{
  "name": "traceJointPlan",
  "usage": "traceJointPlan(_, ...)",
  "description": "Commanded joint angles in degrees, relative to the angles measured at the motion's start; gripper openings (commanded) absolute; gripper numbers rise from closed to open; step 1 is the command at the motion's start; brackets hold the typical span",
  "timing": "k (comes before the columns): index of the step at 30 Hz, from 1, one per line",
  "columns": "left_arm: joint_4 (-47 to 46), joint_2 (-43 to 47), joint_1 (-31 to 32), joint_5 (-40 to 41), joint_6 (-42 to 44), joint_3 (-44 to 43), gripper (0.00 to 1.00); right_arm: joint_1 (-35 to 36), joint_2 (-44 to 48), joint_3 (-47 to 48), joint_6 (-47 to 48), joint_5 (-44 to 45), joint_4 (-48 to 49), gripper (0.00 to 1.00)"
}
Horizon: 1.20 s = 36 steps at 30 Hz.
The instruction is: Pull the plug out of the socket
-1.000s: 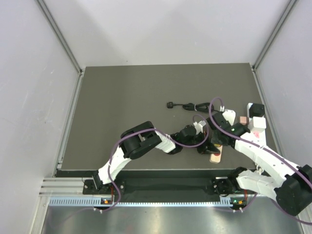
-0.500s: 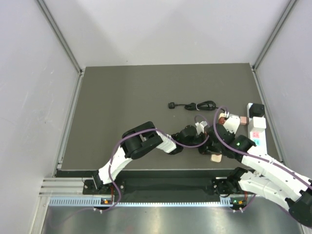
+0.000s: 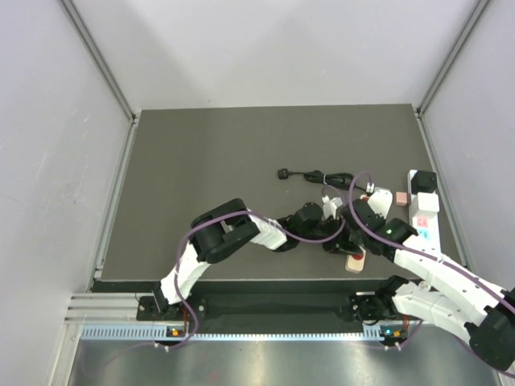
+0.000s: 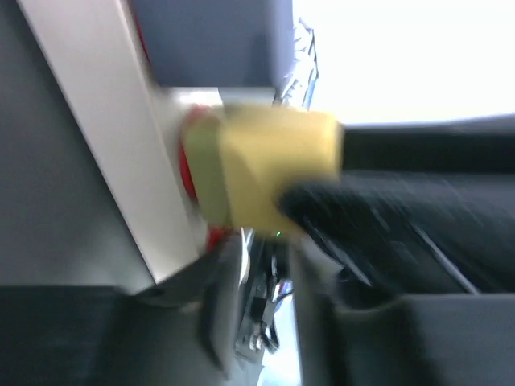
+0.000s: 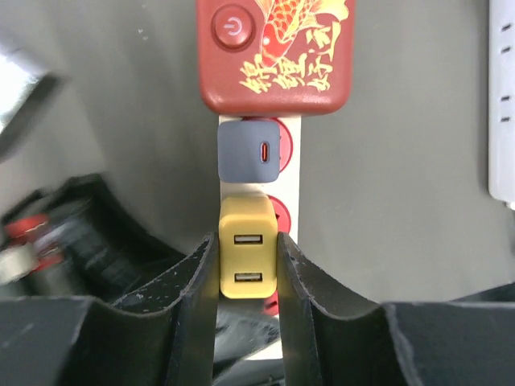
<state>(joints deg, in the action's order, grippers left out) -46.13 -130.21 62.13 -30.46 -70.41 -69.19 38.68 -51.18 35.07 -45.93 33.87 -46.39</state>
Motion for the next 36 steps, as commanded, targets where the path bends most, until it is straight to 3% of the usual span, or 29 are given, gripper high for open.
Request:
traceJointPlan(1,10.5,4.3,-1.5,5.1,11.0,4.3,0.46,-1.8,1.5,5.3,3.7,-3.9,3.2,0.00)
traceJointPlan(3,9.0,6.7,-1.6,4.6,11.3,6.1,0.56,-3.1,1.3,5.5,4.7,-5.2,3.1,0.00)
traceJointPlan(7,3.6,8.4,-3.0,2.7,8.3,10.4,0.63,-4.7,2.0,5.8,6.9,-7.5,3.5,0.00)
traceJointPlan(15,2.5,3.8,-3.3,-1.6,8.0,6.1,0.67,-8.1,2.7,7.0,9.9,-12.8,3.8,0.00)
traceJointPlan(23,-9.9,-2.9,-3.2,-7.5,-1.1,3.4,0.65,-9.1,2.0,6.1,10.0,-14.4,5.3,0.00)
traceJointPlan(26,-9.3,-3.9,-3.0,-7.9,-1.7,3.0,0.58,-9.3,1.6,6.6,9.8,-14.5,5.6,0.00)
traceJointPlan(30,-9.2,-5.3,-2.2,-8.0,-3.8,2.2,0.39,-9.2,0.6,7.3,9.6,-14.5,5.7,0.00)
traceJointPlan(33,-7.1,-6.7,-2.0,-7.8,-5.1,0.9,0.20,-9.2,0.3,8.0,9.3,-14.3,4.9,0.00)
traceJointPlan(34,-6.8,-7.4,-2.0,-7.6,-5.6,0.3,0.05,-8.9,0.3,8.1,9.0,-14.1,4.7,0.00)
traceJointPlan(36,-5.2,-8.1,-2.0,-6.9,-7.0,-0.1,0.00,-8.4,0.9,8.0,8.2,-12.9,4.2,0.00)
